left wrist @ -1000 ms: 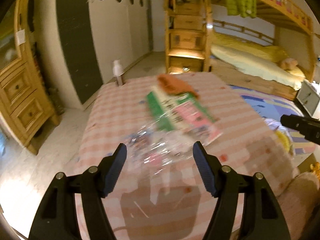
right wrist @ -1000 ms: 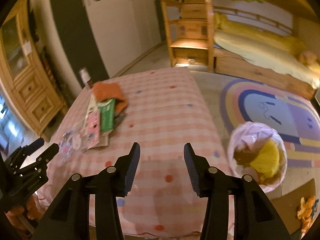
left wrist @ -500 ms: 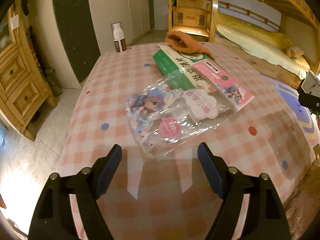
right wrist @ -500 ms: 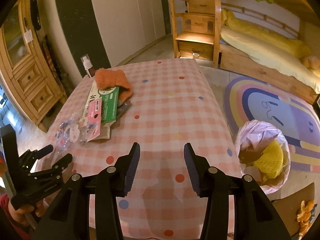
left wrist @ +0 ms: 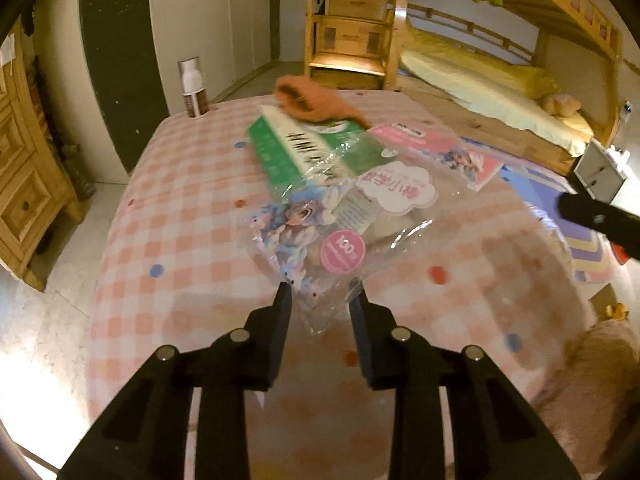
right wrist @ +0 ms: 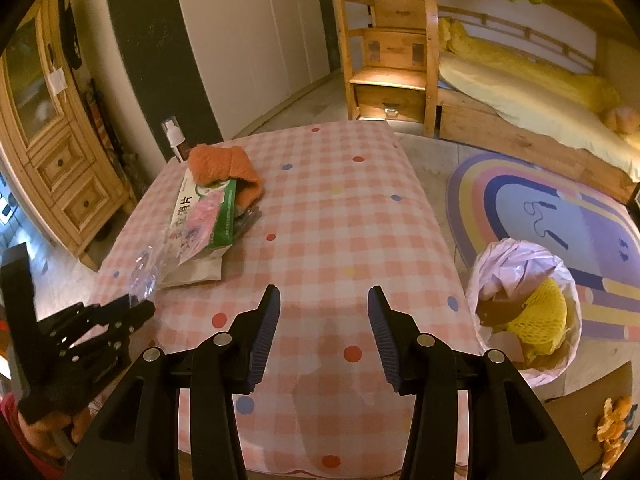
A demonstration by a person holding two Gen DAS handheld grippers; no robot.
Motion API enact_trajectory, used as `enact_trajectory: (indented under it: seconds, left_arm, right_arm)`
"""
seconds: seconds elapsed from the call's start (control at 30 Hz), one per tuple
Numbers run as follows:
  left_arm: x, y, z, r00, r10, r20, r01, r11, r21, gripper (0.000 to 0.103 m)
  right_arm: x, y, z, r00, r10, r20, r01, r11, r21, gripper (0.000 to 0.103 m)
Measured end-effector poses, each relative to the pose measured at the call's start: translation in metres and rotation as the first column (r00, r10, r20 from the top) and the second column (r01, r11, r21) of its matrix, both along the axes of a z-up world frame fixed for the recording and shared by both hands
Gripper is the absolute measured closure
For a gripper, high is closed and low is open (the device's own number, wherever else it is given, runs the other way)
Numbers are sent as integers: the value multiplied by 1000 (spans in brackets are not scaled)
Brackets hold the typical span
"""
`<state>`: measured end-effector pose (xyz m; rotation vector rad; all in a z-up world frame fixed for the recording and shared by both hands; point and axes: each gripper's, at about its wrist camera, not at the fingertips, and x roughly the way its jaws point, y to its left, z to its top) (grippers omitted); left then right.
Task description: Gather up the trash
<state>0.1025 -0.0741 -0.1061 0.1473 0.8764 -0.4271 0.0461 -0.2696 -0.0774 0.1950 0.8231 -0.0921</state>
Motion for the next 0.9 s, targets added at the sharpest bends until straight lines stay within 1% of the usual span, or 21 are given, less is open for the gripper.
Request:
enact_trajectory:
  seconds: [0.07,0.1,0.13,0.17,0.23,0.37,0.47,0.53,0.63,0.7,0.8,0.9]
  left_arm:
    - [-6,-8,2,1000,-4,-23,4,1000,-21,63]
    - [-9,-14,2,999,-21,-39,20,999,-32,53]
    - [-13,-20,3,998,-41,-43,39,998,-39,51]
    - [-17,-24,4,998,-57,-42,55,998,-43,50]
    - [-27,-34,6,994,-102,-41,101,994,-41,41]
    - [-43,-34,15,988,-153,-10,152,986,-65,41]
    - [-41,-18,19,993,-116,30,118,990,-74,41]
    - [-33,-4,18,997,-57,58,60,996,-63,41]
    - [-7,15,9,998,50,29,-48,996,-69,41]
    - [11,26,4,993,121,5,-120,989,-81,42]
    - [29,32,0,985,172,-14,-172,982,-74,42]
    - [33,26,-4,989,145,-43,-148,986,-75,42]
  right_arm:
    - [-2,-2,0,1000,-6,1,6,1000,5,56]
    - [-3,-4,0,1000,-11,2,11,1000,5,56]
    - [-4,-6,1,1000,-15,4,15,1000,3,56]
    - [-6,-8,1,1000,-20,5,20,1000,3,56]
    - [-9,-12,2,999,-33,6,33,999,4,56]
    - [-12,-18,2,999,-51,5,51,999,13,56]
    - [-12,-17,2,999,-45,7,45,999,21,56]
    - [-11,-14,2,999,-39,7,39,999,17,56]
    - [-9,-11,1,999,-33,8,32,999,18,56]
    - [-10,-9,2,1000,-28,9,28,1000,9,56]
    - [-10,-8,1,999,-33,7,33,999,11,56]
    - [-9,-8,1,999,-33,1,33,999,12,56]
